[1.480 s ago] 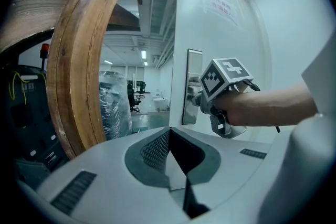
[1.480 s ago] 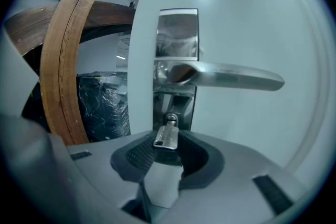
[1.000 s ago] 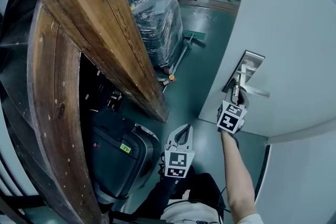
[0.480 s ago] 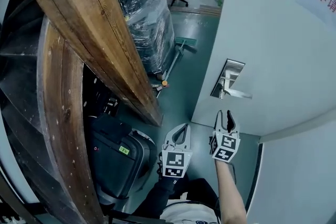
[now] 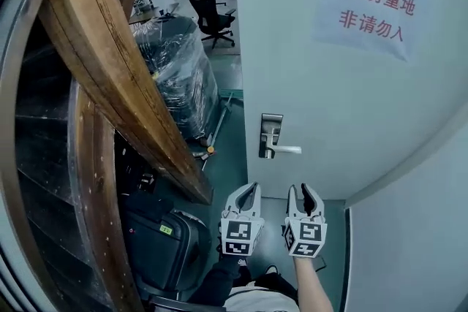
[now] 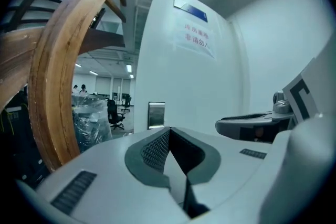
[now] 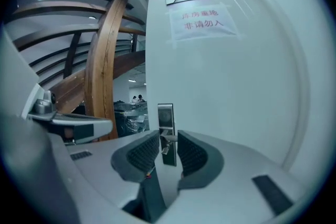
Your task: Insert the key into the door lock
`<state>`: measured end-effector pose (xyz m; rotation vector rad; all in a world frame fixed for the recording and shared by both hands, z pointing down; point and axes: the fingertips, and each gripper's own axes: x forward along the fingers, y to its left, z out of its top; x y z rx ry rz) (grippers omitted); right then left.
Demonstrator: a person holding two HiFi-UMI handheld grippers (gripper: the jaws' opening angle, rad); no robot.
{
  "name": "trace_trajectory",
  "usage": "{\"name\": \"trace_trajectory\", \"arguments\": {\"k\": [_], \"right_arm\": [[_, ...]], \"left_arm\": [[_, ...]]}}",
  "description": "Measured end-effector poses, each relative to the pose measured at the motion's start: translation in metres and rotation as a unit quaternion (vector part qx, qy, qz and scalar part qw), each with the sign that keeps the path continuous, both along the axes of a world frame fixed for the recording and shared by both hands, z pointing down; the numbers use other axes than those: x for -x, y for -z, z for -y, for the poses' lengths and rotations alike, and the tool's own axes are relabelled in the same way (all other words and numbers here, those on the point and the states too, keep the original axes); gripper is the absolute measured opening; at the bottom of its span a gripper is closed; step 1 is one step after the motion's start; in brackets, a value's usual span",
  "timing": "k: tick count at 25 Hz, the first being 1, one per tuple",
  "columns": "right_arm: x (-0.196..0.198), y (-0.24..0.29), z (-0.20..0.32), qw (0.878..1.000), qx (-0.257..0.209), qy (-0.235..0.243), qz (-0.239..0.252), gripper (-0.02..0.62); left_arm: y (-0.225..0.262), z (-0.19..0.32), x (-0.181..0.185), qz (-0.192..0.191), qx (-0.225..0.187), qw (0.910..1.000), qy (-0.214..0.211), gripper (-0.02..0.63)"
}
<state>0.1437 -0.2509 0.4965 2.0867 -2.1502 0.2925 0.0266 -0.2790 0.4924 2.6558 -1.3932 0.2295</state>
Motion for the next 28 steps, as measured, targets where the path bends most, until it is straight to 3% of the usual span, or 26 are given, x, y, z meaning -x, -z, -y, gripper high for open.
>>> {"name": "trace_trajectory", "arguments": {"k": [7,14,28], "right_arm": [[-0.021,0.073,-0.028,0.998,-0.062,-0.001,-0.008,0.008],[-0.017,0.123,-0.032,0.993,-0.115,0.025,-0.008,0.006],[-0.02,0.151,-0.024,0.988,-0.15,0.031,-0.011,0.005]], "left_arm": [[0.059,-0.022,-0.027,-0.007,-0.033,0.9993,-0.015,0.003],[0.096,-0.027,-0.048,-0.007,-0.074,0.997,-0.022,0.003],[0.126,-0.023,-0.063,-0.004,-0.113,0.9932,-0.026,0.003]]}}
